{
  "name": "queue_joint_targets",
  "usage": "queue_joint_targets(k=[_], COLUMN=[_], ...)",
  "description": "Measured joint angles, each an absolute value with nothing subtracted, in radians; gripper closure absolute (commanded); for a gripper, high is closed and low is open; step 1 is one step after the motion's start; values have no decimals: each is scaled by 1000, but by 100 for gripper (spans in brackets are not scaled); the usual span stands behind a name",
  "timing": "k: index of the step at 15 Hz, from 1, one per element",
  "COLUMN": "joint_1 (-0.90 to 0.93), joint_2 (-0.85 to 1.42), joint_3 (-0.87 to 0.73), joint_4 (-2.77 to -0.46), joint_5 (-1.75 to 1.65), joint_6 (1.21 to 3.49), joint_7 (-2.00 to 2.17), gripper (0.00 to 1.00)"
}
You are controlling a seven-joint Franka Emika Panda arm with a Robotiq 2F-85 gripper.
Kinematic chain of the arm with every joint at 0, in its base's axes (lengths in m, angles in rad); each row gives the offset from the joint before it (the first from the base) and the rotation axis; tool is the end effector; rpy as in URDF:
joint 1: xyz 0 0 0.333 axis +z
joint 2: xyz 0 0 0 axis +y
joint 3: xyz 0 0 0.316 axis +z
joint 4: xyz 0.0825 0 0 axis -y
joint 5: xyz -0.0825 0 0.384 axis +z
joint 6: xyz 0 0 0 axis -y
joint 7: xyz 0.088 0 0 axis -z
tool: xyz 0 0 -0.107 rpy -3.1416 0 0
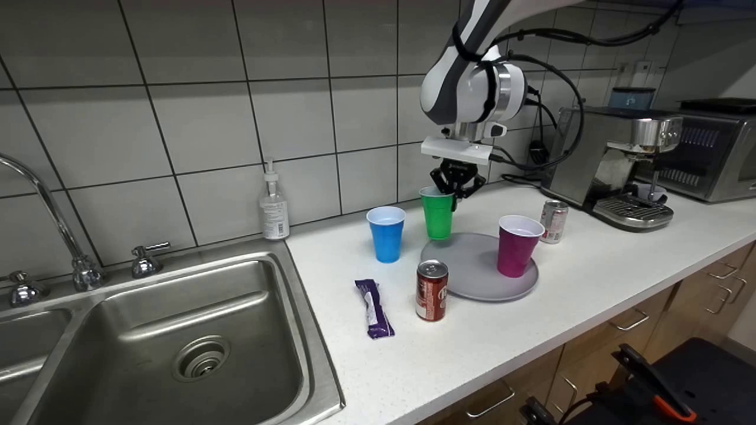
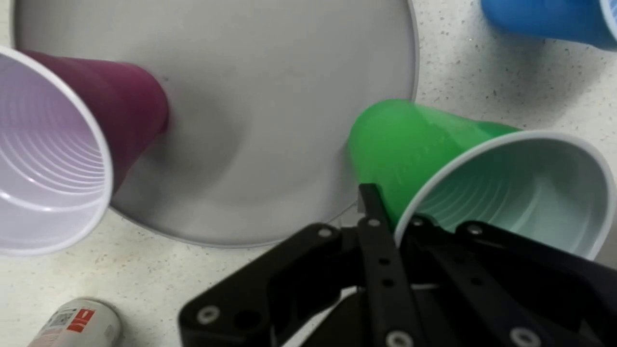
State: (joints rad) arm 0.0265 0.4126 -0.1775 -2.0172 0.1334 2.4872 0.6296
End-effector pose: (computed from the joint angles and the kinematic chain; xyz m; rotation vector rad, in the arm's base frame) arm 0.6035 -0.0891 0.2545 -2.8229 1.3065 -0.0954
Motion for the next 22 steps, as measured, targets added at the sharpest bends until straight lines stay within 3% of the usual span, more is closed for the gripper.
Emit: queue_joint_targets(k=[21,22], joint_1=[29,29], joint_2=[405,404], joint_3=[-182,-182], joint_4=[-2098,-2101], joint_5=[79,80], joint_6=[2524,2531], joint_7=[668,668], gripper=[100,73])
